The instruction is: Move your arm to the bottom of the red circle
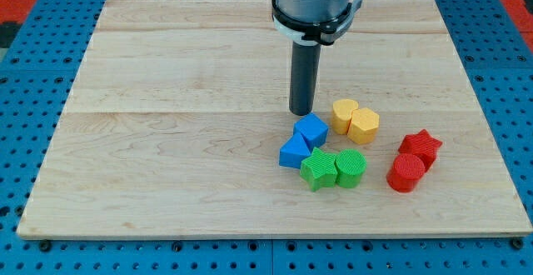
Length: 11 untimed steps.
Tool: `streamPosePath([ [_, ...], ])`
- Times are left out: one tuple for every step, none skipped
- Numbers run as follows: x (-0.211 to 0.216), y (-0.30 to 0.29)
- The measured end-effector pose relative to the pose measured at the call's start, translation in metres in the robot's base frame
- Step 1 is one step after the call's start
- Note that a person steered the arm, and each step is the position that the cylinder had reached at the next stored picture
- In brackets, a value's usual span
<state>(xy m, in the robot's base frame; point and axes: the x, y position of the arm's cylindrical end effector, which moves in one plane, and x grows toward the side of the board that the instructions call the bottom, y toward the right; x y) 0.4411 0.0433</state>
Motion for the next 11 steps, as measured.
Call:
streamPosePath([
  [0.0, -0.006],
  [-0.006, -0.014],
  [-0.056, -0.013],
  [-0.081, 0.032],
  [-0.045, 0.145],
  [0.003, 0.228],
  [0.046, 0.268],
  [0.104, 0.273],
  [0.165, 0.253],
  [0.176, 0.2],
  [0.174, 0.127],
])
